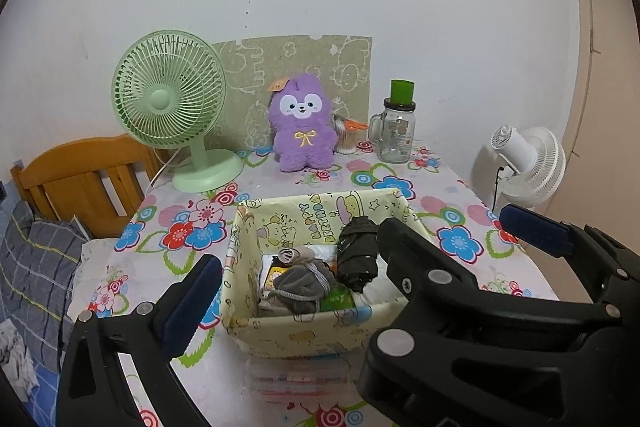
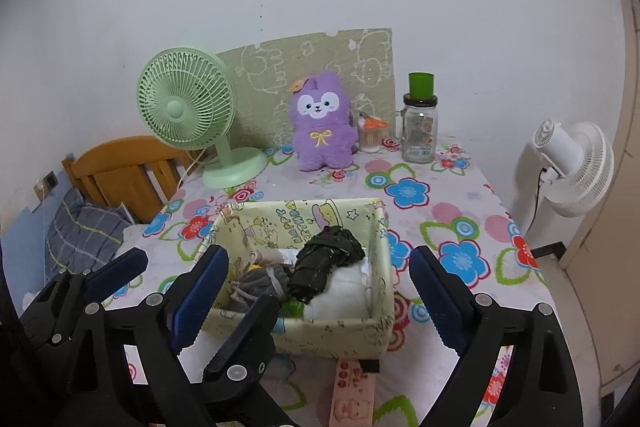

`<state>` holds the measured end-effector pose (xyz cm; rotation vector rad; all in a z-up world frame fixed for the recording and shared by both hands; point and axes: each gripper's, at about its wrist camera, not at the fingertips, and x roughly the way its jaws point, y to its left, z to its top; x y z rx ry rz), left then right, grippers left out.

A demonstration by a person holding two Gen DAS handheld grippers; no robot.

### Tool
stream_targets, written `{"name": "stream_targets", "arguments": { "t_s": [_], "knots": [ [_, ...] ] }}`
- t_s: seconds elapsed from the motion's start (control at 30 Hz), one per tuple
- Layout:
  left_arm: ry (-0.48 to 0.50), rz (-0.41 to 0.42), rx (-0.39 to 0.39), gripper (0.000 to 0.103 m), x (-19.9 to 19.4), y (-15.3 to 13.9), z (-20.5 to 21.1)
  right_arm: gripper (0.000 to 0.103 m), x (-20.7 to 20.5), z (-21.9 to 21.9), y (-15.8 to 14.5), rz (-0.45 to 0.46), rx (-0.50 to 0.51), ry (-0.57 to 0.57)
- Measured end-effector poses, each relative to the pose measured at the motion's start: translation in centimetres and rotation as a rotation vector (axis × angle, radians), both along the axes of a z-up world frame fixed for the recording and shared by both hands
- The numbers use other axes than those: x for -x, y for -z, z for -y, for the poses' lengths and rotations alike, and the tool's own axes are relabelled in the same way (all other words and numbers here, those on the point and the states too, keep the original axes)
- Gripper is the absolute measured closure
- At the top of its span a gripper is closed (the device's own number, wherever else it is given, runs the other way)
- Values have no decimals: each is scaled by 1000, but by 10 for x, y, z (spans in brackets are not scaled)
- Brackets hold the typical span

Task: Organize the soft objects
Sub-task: 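Withdraw both tools from the box toward the pen case and pink pack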

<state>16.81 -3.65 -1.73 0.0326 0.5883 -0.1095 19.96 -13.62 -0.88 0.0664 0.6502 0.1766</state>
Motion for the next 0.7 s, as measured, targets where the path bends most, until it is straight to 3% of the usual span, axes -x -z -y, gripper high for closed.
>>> {"name": "stream_targets", "arguments": {
  "t_s": [0.7],
  "knots": [
    [12, 21, 27, 0, 52, 4, 4, 3, 58, 5, -2, 33, 24, 28]
  ]
}}
